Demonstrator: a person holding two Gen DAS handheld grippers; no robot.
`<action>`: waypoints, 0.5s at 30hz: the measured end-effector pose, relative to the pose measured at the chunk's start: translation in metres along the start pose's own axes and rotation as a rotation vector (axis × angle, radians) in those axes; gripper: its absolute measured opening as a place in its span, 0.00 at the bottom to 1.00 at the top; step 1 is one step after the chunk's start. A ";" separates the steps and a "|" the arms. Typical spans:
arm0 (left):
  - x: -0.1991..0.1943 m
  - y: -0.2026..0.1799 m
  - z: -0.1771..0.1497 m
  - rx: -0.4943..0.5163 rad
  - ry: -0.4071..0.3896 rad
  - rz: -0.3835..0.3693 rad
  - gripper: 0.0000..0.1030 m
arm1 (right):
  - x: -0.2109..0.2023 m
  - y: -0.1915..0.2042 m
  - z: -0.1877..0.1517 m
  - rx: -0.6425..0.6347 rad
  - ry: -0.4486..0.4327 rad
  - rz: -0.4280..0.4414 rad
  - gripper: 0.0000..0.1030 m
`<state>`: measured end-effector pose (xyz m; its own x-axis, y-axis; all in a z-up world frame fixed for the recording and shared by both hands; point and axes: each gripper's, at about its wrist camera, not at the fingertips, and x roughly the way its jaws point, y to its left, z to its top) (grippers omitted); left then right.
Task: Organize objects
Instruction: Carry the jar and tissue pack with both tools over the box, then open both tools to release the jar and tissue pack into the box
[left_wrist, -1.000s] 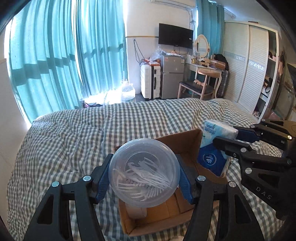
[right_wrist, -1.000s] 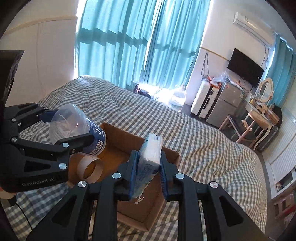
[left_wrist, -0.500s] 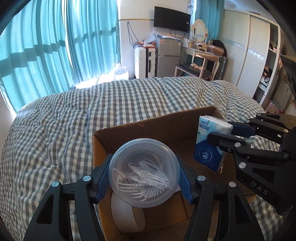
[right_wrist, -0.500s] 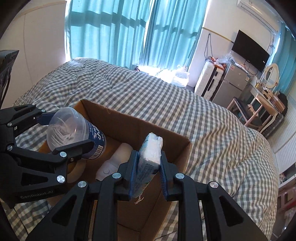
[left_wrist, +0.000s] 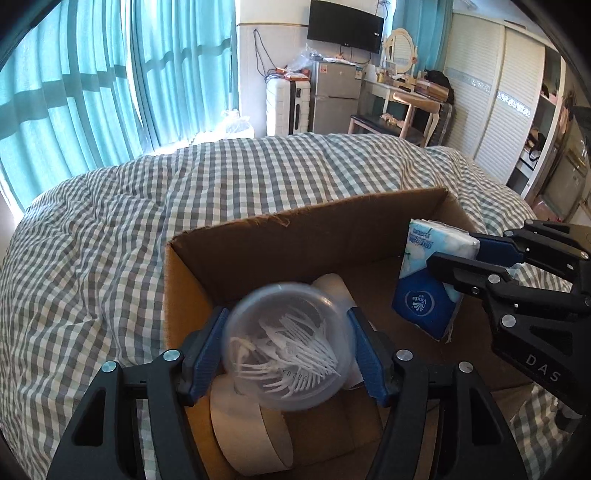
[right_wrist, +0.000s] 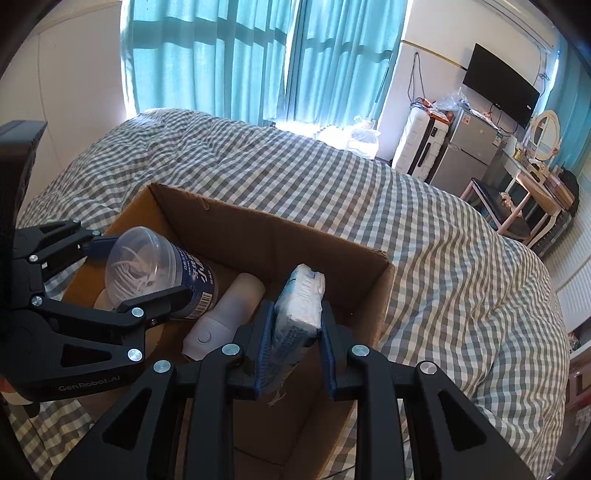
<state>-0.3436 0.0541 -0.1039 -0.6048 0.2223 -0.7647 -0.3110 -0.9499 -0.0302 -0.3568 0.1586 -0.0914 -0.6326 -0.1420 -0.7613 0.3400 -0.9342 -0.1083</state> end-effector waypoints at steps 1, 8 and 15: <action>-0.005 0.000 0.001 -0.003 -0.014 -0.002 0.79 | -0.002 -0.001 0.002 0.006 -0.008 0.005 0.23; -0.042 0.001 0.014 -0.015 -0.091 0.030 0.86 | -0.044 -0.004 0.007 0.051 -0.087 -0.012 0.43; -0.107 -0.002 0.016 -0.004 -0.171 0.078 0.92 | -0.113 0.002 0.013 0.048 -0.176 -0.046 0.61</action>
<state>-0.2900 0.0356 -0.0114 -0.7430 0.1819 -0.6441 -0.2560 -0.9664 0.0224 -0.2937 0.1682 0.0025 -0.7600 -0.1496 -0.6324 0.2767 -0.9550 -0.1067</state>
